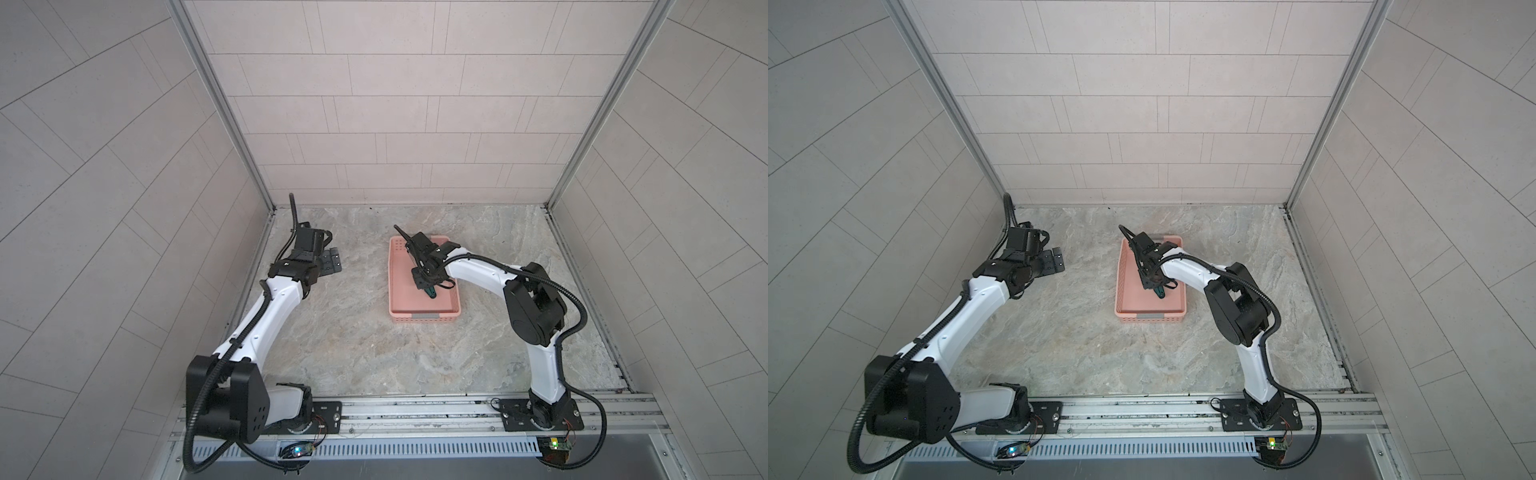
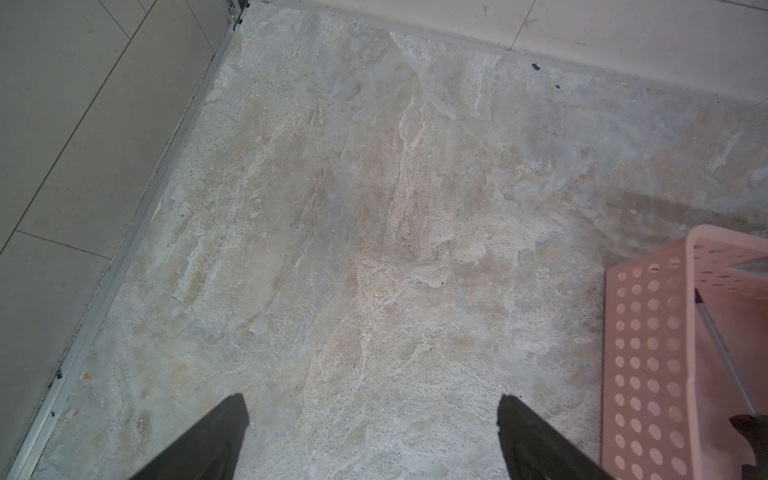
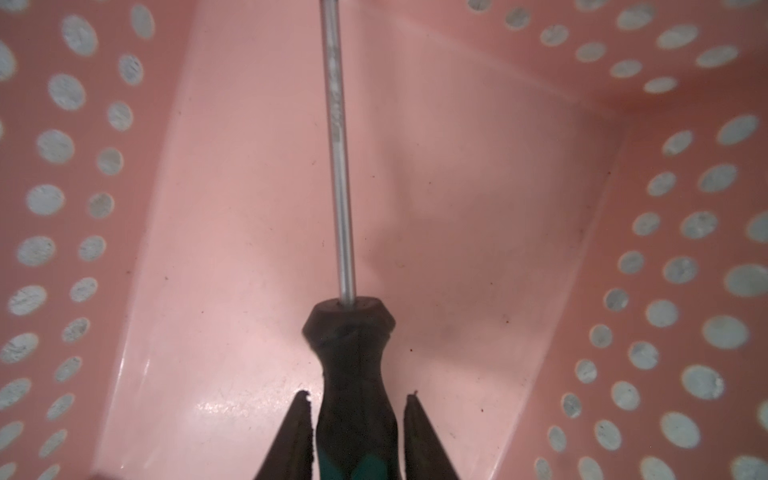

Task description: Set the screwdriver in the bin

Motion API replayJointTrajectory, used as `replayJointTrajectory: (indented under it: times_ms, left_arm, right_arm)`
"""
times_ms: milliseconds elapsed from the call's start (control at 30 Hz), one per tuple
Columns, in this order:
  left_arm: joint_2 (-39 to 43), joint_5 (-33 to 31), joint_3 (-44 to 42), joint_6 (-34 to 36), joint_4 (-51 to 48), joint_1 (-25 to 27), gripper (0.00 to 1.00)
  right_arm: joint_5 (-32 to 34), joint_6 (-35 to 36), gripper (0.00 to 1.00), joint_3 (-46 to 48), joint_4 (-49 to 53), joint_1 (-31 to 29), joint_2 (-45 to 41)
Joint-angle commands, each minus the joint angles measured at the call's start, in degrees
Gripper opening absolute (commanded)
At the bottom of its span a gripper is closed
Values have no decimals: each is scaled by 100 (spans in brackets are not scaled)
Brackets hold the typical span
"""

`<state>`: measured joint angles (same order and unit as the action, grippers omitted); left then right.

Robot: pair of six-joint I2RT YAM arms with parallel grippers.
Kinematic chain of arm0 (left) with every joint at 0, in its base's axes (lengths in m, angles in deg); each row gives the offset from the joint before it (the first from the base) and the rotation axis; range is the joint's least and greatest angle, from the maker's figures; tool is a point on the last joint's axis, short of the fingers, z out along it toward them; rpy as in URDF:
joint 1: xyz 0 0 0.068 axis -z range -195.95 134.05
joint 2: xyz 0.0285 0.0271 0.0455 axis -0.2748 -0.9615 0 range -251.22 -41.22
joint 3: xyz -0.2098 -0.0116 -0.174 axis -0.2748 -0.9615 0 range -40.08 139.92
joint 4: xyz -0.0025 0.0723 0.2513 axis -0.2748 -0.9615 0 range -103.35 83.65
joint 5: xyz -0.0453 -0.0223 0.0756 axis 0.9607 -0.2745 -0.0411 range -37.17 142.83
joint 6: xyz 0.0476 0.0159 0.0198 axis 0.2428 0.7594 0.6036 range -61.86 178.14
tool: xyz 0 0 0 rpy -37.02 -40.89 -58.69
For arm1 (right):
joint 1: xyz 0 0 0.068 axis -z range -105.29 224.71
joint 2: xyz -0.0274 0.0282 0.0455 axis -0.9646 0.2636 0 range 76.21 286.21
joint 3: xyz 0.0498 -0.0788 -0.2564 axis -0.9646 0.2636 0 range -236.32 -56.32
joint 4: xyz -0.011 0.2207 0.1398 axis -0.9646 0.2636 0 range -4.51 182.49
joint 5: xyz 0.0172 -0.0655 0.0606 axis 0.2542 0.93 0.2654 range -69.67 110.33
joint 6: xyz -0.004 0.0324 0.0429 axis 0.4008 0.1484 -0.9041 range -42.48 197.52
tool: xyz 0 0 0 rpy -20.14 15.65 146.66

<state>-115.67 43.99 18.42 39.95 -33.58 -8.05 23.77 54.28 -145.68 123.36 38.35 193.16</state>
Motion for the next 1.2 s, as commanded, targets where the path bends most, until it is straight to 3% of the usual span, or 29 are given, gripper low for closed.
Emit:
replayJointTrajectory:
  times_ms: [0,200,433,467,500,533,567,667,833,1000,1167]
  left_arm:
    - [243,-98,-155,27,86,16,100]
    - [561,-187,-311,69,253,16,100]
    - [1181,-282,-657,118,729,18,100]
    - [1246,-207,-674,198,795,14,100]
    - [1300,-159,-682,228,859,14,100]
    - [1343,-143,-692,257,916,23,100]
    - [1368,-102,-699,295,973,18,100]
    - [1365,96,-746,633,1238,17,100]
    - [1200,-371,-1360,1284,2242,11,100]
    - [891,-285,-2399,1784,3890,-129,100]
    - [416,137,-2783,1862,4682,-438,100]
  right_arm:
    - [83,22,34,-29,-6,-38,62]
    - [206,117,45,-59,52,-51,-239]
    - [463,487,54,-196,104,-25,-1473]
    - [552,512,63,-233,130,-20,-1617]
    - [650,557,83,-256,142,-13,-1786]
    - [771,590,96,-266,157,18,-1960]
    - [869,601,99,-262,168,49,-2106]
    - [1243,678,100,-29,82,273,-2624]
    - [1416,818,100,920,-266,1064,-3556]
    - [1429,1131,100,2939,-1862,1985,-4933]
    - [1651,1129,100,4744,-3553,3004,-5630]
